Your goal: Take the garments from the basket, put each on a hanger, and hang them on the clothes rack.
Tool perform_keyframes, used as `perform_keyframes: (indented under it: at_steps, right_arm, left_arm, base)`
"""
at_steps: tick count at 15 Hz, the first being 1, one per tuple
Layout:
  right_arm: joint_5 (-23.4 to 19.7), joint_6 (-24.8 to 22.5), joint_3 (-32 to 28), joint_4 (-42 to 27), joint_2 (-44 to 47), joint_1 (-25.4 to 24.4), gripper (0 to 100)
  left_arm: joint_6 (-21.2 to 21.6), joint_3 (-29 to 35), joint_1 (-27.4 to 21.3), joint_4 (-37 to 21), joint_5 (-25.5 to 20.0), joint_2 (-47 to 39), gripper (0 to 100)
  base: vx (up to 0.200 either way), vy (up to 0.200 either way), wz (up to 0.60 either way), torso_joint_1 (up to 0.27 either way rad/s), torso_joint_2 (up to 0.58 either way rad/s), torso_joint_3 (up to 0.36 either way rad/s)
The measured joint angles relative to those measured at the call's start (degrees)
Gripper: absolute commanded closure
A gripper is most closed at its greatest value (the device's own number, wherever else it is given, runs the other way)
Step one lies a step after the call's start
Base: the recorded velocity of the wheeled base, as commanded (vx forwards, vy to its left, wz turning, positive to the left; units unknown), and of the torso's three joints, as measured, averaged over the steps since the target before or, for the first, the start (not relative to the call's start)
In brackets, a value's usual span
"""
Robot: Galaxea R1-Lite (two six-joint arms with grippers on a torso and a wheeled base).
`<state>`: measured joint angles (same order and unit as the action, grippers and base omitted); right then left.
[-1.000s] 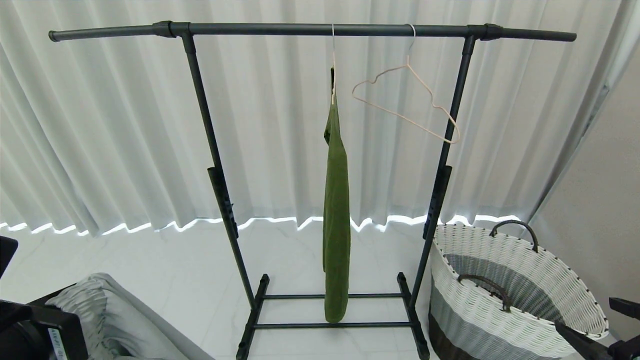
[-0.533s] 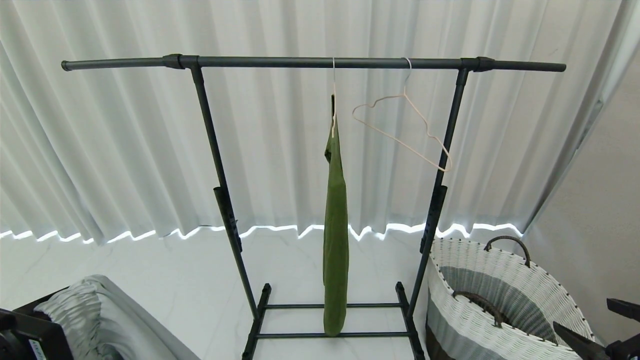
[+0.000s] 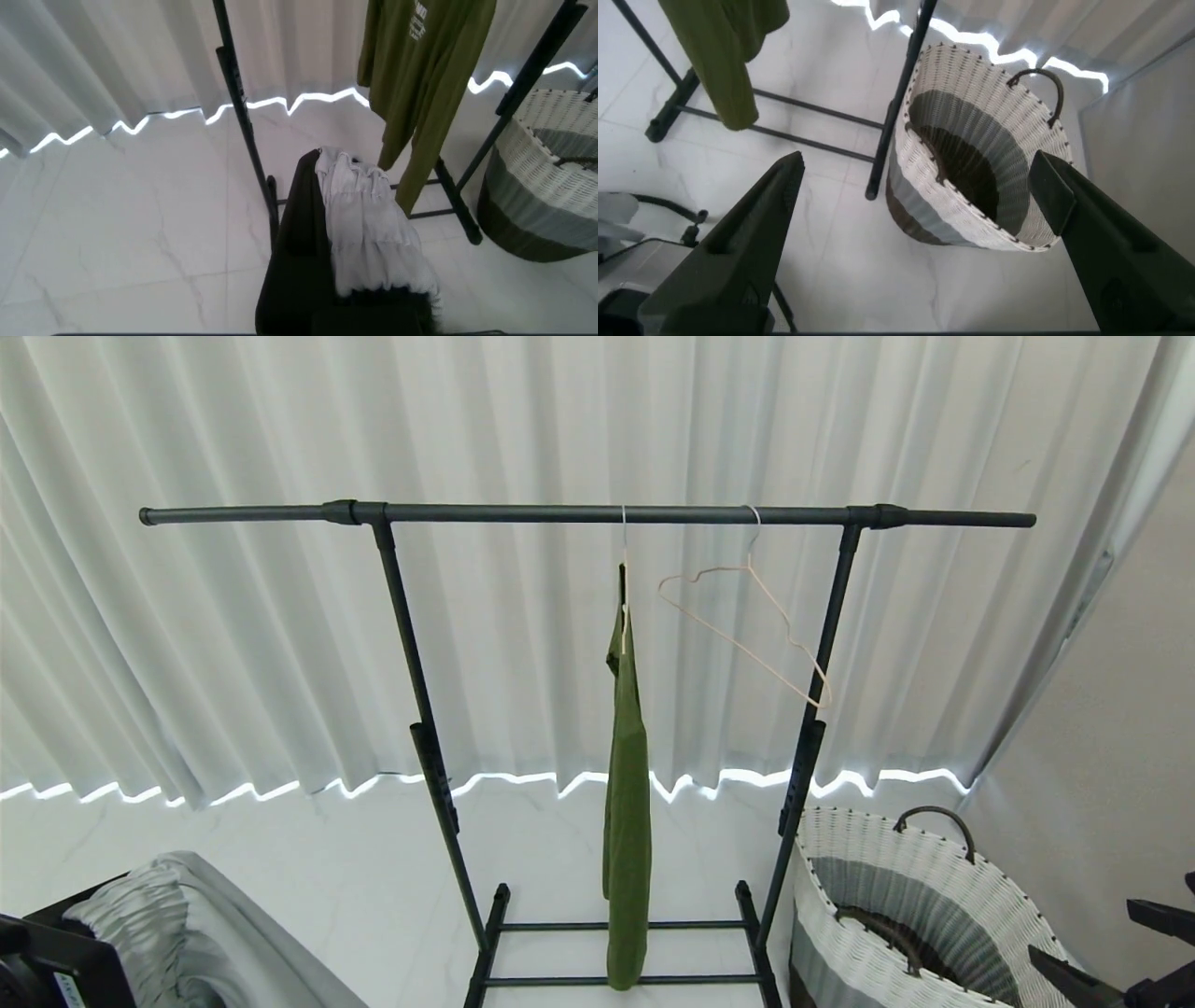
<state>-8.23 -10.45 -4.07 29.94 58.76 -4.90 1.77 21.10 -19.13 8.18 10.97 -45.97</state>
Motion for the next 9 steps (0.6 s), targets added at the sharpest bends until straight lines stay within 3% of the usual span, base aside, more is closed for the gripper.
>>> perform_keyframes:
  at_steps: [7,9]
  right_arm:
    - [0.00,0.09,0.05,0.02,0.11,-0.09,0]
    - [-0.28,0.09,-0.15,0.00,0.22,-0.27,0]
  left_arm:
    - [0.00,-0.10,-0.05,-0.02,0.00,-0.09,100]
    - [0.04,-0.10,-0.02,-0.02,0.00,-0.11,100]
  base:
    - [0.000,0.000,0.00,0.250,-0.56,-0.307]
    - [0.000,0.000,0.00,0.115,-0.24,-0.134]
